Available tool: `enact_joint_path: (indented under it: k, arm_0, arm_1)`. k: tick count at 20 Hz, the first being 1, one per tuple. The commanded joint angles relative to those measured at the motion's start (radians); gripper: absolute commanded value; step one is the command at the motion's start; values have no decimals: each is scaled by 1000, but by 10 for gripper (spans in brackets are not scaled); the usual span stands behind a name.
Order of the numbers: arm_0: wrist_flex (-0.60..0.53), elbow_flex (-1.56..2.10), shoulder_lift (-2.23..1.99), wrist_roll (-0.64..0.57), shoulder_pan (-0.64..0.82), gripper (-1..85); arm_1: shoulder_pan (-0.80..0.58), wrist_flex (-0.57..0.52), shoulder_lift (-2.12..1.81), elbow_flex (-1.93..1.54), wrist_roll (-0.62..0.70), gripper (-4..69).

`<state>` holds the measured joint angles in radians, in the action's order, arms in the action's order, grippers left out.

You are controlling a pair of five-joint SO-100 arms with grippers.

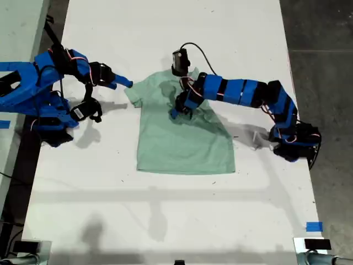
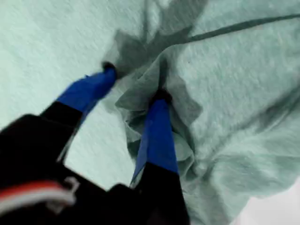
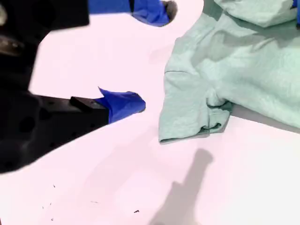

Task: Fold tshirt

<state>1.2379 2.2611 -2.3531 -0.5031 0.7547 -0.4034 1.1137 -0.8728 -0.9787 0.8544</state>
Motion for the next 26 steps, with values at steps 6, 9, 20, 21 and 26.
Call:
enact_joint_path:
  k: [6, 9, 20, 21, 26]
  arm_0:
    - [2, -75, 26, 28, -11, 250]
    - [26, -169, 156, 14, 15, 262]
    - [147, -456, 623, -123, 189, 269]
    - [117, -440, 661, -132, 202, 271]
    - [35, -512, 934, -155, 219, 280]
  arm_1:
    - [-23, 316, -609, 0, 55, 215]
    - [-28, 385, -729, -67, 55, 212]
    - [-6, 380, -833, -241, 37, 213]
    - [-6, 377, -847, -258, 38, 213]
    - [-12, 339, -940, -367, 35, 213]
